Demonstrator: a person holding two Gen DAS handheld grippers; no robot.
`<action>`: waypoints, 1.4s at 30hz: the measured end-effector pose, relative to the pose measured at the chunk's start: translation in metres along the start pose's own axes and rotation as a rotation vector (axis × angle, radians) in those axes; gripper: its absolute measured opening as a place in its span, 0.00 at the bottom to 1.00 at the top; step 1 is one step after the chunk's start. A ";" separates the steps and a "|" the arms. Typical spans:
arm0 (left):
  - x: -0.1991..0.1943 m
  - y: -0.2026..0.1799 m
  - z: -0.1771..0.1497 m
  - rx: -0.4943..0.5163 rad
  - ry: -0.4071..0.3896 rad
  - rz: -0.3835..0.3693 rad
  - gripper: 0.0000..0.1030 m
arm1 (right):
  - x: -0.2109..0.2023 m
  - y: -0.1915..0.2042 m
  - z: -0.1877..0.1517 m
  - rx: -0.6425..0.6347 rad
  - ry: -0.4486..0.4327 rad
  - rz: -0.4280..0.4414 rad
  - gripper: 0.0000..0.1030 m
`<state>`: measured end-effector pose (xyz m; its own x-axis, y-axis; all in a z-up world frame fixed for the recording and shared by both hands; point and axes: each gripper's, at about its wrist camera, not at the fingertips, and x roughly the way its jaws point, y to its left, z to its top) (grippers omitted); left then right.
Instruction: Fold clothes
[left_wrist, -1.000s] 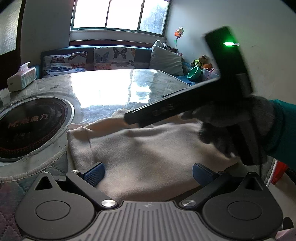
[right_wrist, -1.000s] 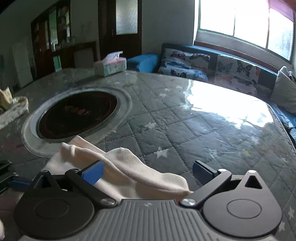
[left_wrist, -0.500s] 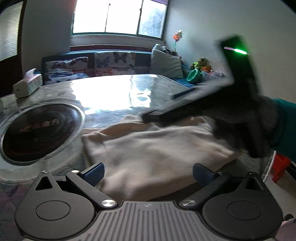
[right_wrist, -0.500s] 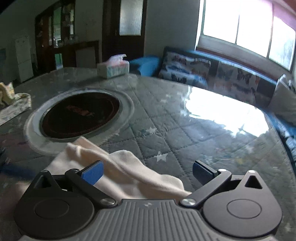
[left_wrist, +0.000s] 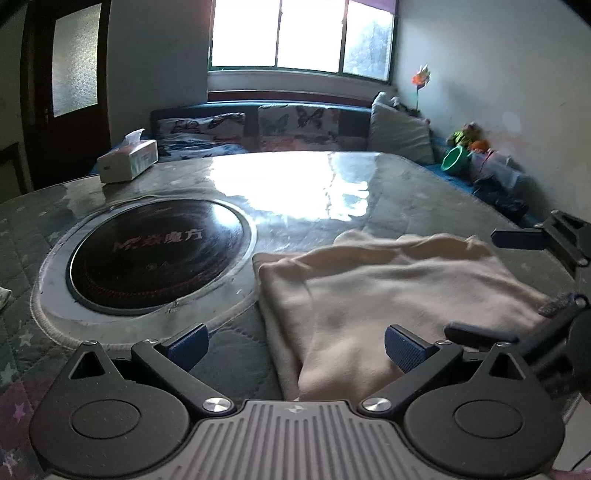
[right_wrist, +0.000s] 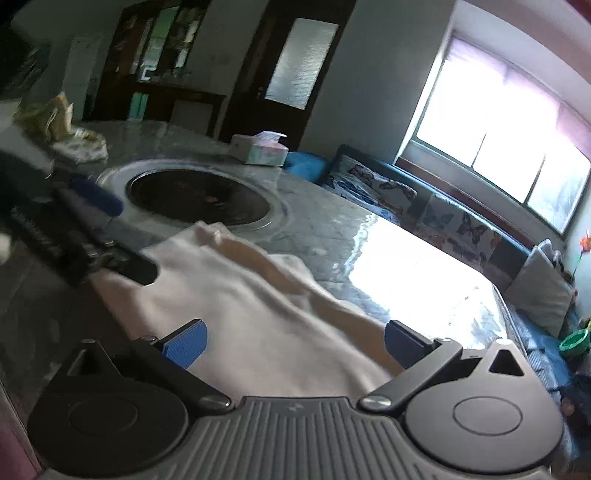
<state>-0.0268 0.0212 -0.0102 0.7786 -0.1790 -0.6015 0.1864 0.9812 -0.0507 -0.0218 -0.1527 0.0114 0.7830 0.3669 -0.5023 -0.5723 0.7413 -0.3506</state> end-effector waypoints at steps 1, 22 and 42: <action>0.001 -0.001 -0.002 0.002 0.005 0.002 1.00 | 0.001 0.006 -0.003 -0.026 0.000 -0.005 1.00; 0.004 0.005 -0.009 -0.030 0.039 -0.002 1.00 | -0.022 -0.013 -0.021 0.069 -0.002 -0.104 1.00; 0.004 0.008 -0.007 -0.037 0.055 -0.006 1.00 | -0.033 -0.071 -0.064 0.262 0.115 -0.262 1.00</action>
<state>-0.0261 0.0293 -0.0182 0.7432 -0.1818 -0.6438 0.1681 0.9822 -0.0833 -0.0222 -0.2531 0.0022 0.8532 0.0918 -0.5134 -0.2636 0.9253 -0.2726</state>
